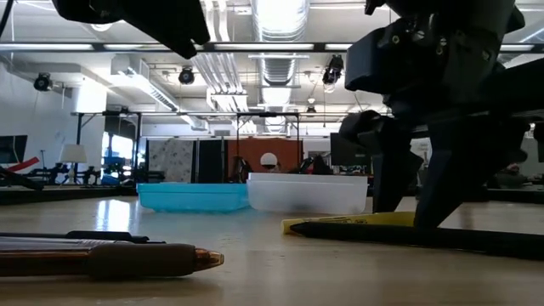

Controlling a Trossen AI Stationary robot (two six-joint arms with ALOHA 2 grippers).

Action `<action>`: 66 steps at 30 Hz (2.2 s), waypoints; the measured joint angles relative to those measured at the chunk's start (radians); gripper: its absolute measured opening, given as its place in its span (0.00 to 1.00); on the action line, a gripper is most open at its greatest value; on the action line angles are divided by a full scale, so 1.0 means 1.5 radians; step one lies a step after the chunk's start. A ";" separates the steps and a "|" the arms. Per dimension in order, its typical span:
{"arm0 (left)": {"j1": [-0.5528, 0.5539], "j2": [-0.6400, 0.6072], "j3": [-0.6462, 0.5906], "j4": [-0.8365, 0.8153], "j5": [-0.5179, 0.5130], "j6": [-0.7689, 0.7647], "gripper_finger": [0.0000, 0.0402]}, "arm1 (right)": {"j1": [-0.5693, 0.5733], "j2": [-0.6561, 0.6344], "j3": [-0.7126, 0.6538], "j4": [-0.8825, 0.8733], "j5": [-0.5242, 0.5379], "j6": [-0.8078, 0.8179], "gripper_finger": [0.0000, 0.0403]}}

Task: Pick & place school supplies into a supply box
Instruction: Put the yellow pen into the supply box, then put the green pen into the supply box

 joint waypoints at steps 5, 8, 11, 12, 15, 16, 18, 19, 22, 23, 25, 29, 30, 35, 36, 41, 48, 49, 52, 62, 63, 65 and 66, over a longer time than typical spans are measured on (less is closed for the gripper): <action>0.000 -0.009 0.000 -0.029 -0.018 -0.027 0.21 | -0.016 0.010 -0.001 -0.005 -0.040 0.046 0.42; 0.000 -0.014 0.000 -0.032 -0.030 -0.029 0.21 | -0.025 0.008 -0.006 -0.003 -0.041 0.055 0.33; 0.001 -0.020 0.000 -0.034 -0.041 -0.038 0.21 | -0.037 0.008 -0.011 -0.001 -0.047 0.063 0.23; 0.001 -0.021 0.000 -0.036 -0.045 -0.041 0.21 | -0.039 0.008 -0.013 -0.001 -0.047 0.064 0.20; 0.001 -0.023 0.000 -0.043 -0.056 -0.057 0.21 | -0.040 0.006 -0.013 -0.007 -0.049 0.065 0.11; 0.001 -0.025 0.000 -0.047 -0.058 -0.064 0.21 | -0.040 0.003 -0.013 -0.012 -0.049 0.067 0.09; 0.002 -0.029 -0.001 -0.053 -0.062 -0.081 0.21 | -0.033 -0.013 -0.016 -0.031 -0.057 0.081 0.08; 0.003 -0.030 -0.001 -0.056 -0.063 -0.090 0.21 | -0.029 -0.027 -0.019 -0.048 -0.065 0.089 0.08; 0.003 -0.034 -0.001 -0.061 -0.068 -0.110 0.21 | -0.017 -0.083 -0.027 -0.092 -0.085 0.144 0.06; 0.003 -0.036 -0.001 -0.061 -0.069 -0.111 0.21 | -0.016 -0.107 -0.030 -0.095 -0.088 0.170 0.05; 0.003 -0.039 -0.001 -0.061 -0.072 -0.115 0.21 | -0.016 -0.170 -0.035 -0.085 -0.078 0.239 0.04; 0.003 -0.040 -0.001 -0.061 -0.090 -0.145 0.21 | -0.039 -0.284 -0.055 -0.071 0.034 0.435 0.03; 0.003 -0.040 -0.001 -0.061 -0.095 -0.155 0.21 | -0.049 -0.306 -0.063 -0.070 0.067 0.495 0.02; 0.003 -0.040 -0.001 -0.061 -0.116 -0.195 0.21 | -0.100 -0.379 -0.117 -0.035 0.239 0.794 0.03; 0.003 -0.040 -0.001 -0.061 -0.118 -0.199 0.21 | -0.108 -0.381 -0.136 -0.010 0.248 0.830 0.03; 0.003 -0.040 -0.001 -0.060 -0.120 -0.204 0.21 | -0.140 -0.361 -0.214 0.172 0.220 0.949 0.03; 0.003 -0.040 -0.001 -0.060 -0.119 -0.220 0.21 | -0.156 -0.273 -0.238 0.269 0.177 1.045 0.03; 0.003 -0.040 -0.001 -0.060 -0.118 -0.221 0.21 | -0.156 -0.260 -0.238 0.265 0.177 1.046 0.03; 0.002 -0.040 -0.001 -0.060 -0.107 -0.221 0.21 | -0.157 -0.241 -0.226 0.269 0.177 1.038 0.07; 0.001 -0.039 -0.017 -0.055 -0.075 -0.219 0.21 | -0.163 -0.256 -0.204 0.264 0.150 0.864 0.42; 0.001 -0.039 -0.022 -0.047 -0.071 -0.213 0.21 | -0.162 -0.260 -0.205 0.266 0.142 0.821 0.45; -0.002 -0.039 -0.035 -0.012 -0.061 -0.173 0.21 | -0.149 -0.281 -0.203 0.264 0.122 0.666 0.49; -0.004 -0.039 -0.043 0.016 -0.054 -0.137 0.21 | -0.137 -0.296 -0.195 0.258 0.108 0.582 0.50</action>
